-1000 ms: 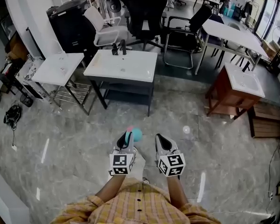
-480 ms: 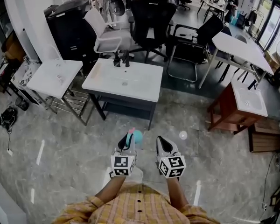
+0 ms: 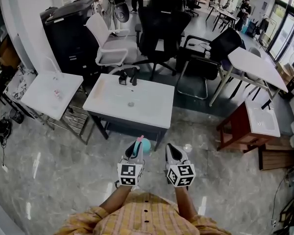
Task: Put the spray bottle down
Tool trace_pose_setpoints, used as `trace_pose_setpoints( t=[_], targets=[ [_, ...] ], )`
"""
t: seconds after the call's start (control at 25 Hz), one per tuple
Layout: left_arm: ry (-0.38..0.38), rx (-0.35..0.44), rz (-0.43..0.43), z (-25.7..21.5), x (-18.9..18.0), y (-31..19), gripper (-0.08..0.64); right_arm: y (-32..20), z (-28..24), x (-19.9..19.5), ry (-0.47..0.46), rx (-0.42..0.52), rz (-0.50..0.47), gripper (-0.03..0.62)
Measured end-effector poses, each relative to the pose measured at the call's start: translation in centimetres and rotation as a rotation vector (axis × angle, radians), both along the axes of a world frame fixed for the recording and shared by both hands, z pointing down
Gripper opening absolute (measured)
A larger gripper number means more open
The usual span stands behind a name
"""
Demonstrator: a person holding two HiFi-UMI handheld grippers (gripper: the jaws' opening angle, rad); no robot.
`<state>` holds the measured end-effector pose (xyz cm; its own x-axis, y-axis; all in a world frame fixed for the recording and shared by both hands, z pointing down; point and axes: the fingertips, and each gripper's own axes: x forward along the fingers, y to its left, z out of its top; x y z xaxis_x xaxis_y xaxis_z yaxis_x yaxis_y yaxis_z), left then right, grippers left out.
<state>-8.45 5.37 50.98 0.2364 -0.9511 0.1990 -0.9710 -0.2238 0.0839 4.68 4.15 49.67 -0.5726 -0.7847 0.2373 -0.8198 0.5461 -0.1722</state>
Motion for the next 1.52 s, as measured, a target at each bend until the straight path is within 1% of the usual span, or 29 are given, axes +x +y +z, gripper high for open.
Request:
trace_pose_setpoints(
  t=[0.2, 0.28, 0.48, 0.76, 0.84, 0.92, 1.0, 1.2, 1.4, 1.52],
  targets=[
    [0.003, 0.004, 0.015, 0.4, -2.0, -3.3, 0.067, -3.2, -0.3, -2.3, -0.024, 0.018, 0.015, 0.0],
    [0.003, 0.003, 0.013, 0.7, -2.7, -4.0, 0.067, -3.9, -0.2, -2.8, -0.018, 0.019, 0.021, 0.0],
    [0.008, 0.007, 0.01, 0.8, -3.7, -4.8, 0.067, -5.1, 0.4, -3.3, 0.011, 0.014, 0.042, -0.002],
    [0.019, -0.018, -0.002, 1.8, -5.0, -6.1, 0.067, -6.8, 1.2, -4.6, 0.025, -0.002, 0.035, 0.0],
    [0.017, -0.019, -0.007, 1.7, -5.4, -6.8, 0.067, -7.6, 1.3, -5.0, 0.013, -0.012, 0.031, 0.0],
    [0.011, -0.02, -0.006, 1.8, -5.6, -7.8, 0.067, -8.7, 1.4, -5.3, -0.022, -0.029, 0.029, 0.0],
    [0.003, -0.016, -0.001, 1.9, -5.8, -9.0, 0.067, -9.9, 1.5, -5.6, -0.041, -0.034, 0.028, 0.0],
    [-0.008, -0.027, 0.005, 2.2, -6.6, -12.4, 0.067, -13.1, 1.9, -6.6, -0.044, -0.038, 0.033, 0.0],
    [-0.022, -0.044, 0.018, 2.7, -6.6, -17.0, 0.067, -17.0, 3.0, -6.2, -0.031, -0.054, 0.053, 0.0],
    [-0.034, -0.045, 0.023, 2.6, -6.6, -20.2, 0.067, -19.8, 3.1, -5.8, -0.038, -0.054, 0.065, 0.0]
  ],
)
